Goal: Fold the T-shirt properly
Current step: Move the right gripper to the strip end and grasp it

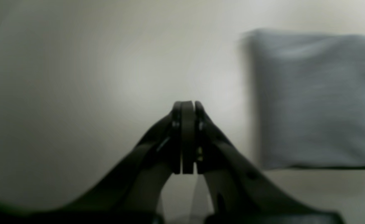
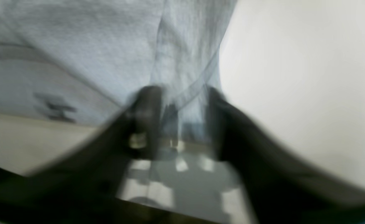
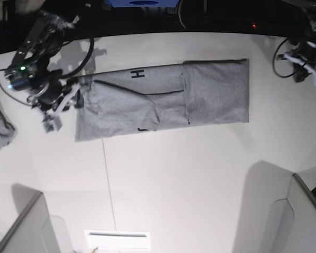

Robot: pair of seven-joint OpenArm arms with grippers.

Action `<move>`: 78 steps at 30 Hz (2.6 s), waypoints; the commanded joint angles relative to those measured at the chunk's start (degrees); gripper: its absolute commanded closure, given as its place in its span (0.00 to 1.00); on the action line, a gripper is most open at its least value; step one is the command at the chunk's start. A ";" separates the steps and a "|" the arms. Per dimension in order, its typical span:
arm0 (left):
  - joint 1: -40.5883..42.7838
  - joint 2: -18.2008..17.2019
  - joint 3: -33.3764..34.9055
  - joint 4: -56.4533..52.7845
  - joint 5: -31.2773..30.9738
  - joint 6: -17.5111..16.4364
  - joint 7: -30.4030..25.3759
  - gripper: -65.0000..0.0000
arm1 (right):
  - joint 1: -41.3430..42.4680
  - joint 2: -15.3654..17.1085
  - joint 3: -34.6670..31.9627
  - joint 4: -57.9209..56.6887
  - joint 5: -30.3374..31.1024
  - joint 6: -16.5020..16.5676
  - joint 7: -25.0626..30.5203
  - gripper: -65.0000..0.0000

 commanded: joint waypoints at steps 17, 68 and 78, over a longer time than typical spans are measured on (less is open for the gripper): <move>-0.89 2.36 -18.00 -11.23 -0.16 -13.00 -1.38 1.00 | 13.34 8.85 6.56 -38.33 8.67 -0.22 2.02 0.28; -17.33 3.50 28.24 -13.51 18.13 -2.58 -1.47 1.00 | 9.03 12.37 -5.84 -27.70 8.50 -9.45 9.05 1.00; -20.05 5.79 38.79 -13.86 18.48 1.64 -1.38 1.00 | 7.45 12.11 -5.93 -15.74 8.50 -9.54 6.41 1.00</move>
